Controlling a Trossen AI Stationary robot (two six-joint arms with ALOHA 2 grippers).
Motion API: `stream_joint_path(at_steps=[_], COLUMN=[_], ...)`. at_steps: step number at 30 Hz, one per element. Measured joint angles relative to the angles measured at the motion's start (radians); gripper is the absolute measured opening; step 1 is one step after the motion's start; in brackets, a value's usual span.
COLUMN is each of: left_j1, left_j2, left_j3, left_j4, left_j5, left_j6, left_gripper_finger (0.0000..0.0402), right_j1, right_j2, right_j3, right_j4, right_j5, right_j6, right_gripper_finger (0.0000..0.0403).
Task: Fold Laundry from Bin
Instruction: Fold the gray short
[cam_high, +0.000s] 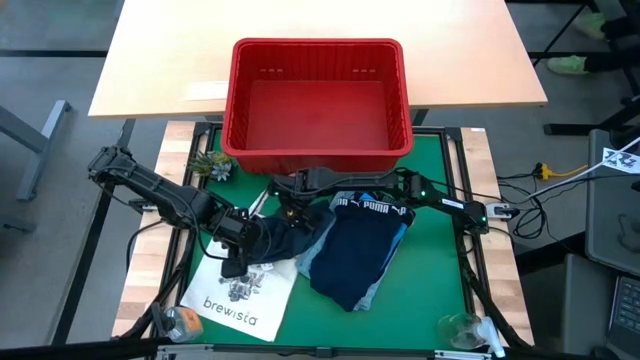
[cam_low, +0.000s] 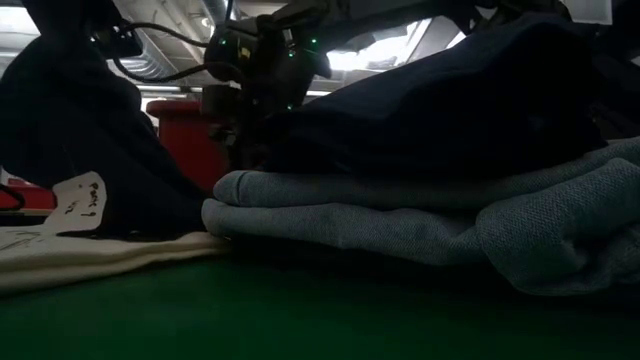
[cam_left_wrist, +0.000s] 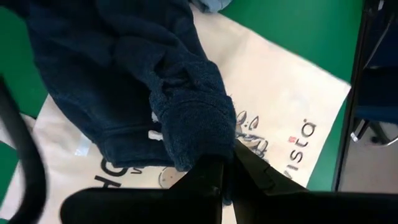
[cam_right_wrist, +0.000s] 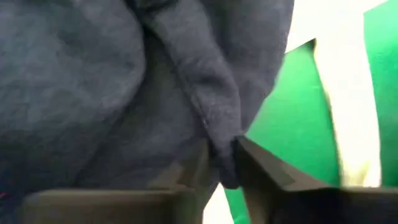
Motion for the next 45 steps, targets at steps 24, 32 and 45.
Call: stream_joint_path(at_steps=[24,32,45], left_j1=[0.0,0.001,0.001], left_j2=[-0.203,-0.263,-0.202], left_j3=[0.12,0.201,0.242], left_j4=[0.009,0.013,0.2], left_j5=[-0.141,-0.379,-0.574], left_j6=[-0.041,-0.074,-0.066], left_gripper_finger=[0.0005,0.0007,0.0003], right_j1=[-0.058,-0.175,-0.243], right_j2=[-0.329,-0.461,-0.589], right_j3=[0.001,0.001,0.002], right_j4=[-0.177,-0.082,-0.144], right_j5=[0.042,0.069,0.068], right_j6=[-0.104,-0.124,-0.232], right_gripper_finger=[0.0008,0.0004,0.0002])
